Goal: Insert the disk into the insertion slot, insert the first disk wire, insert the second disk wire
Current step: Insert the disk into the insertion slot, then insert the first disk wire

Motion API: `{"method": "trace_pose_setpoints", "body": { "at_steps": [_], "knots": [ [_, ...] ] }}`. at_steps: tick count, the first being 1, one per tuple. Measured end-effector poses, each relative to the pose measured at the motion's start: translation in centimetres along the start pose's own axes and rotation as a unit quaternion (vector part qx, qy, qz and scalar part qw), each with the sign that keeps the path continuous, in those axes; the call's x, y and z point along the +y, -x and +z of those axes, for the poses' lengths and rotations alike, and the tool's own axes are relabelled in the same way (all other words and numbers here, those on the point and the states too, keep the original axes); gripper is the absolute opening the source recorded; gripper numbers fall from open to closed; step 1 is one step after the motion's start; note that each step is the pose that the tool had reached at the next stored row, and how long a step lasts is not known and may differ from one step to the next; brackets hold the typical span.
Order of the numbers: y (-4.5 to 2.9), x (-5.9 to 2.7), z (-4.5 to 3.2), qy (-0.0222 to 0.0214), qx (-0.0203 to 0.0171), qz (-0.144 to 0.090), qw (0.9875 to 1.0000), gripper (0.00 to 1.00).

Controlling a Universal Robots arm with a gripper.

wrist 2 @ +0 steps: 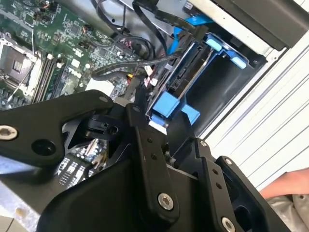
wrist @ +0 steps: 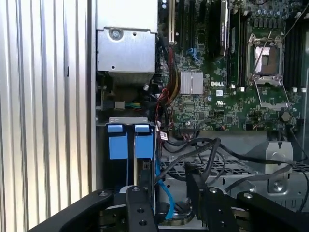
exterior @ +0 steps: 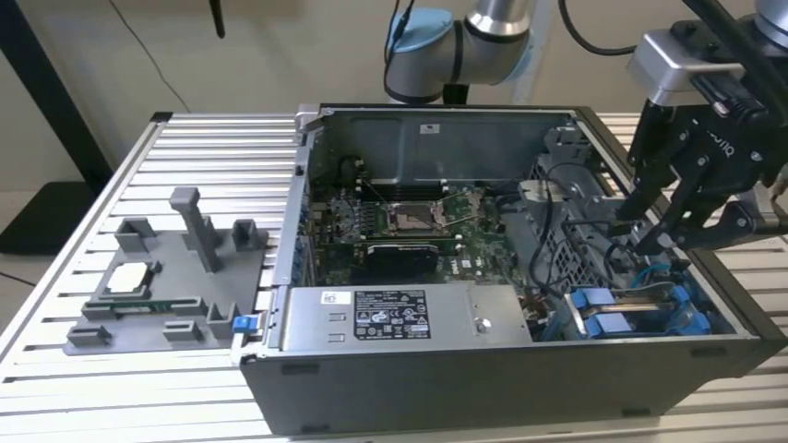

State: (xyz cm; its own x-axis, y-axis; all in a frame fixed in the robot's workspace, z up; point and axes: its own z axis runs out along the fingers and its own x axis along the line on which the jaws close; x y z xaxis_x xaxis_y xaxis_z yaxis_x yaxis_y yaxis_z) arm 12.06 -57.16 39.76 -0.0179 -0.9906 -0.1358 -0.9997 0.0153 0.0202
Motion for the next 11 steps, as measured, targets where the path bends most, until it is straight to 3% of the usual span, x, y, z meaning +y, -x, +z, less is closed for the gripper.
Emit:
{"method": "trace_pose_setpoints", "body": {
  "at_steps": [4,8,10,11],
  "knots": [
    [0.78,0.36,0.12,-0.0019,0.0001,-0.001,1.0000,1.00],
    [1.62,0.44,0.24,-0.0123,0.0018,-0.006,0.9999,1.00],
    [1.86,0.46,0.29,-0.0224,0.0072,-0.010,0.9997,1.00],
    [1.93,0.49,0.31,-0.0263,0.0132,-0.012,0.9995,1.00]
  ]
}}
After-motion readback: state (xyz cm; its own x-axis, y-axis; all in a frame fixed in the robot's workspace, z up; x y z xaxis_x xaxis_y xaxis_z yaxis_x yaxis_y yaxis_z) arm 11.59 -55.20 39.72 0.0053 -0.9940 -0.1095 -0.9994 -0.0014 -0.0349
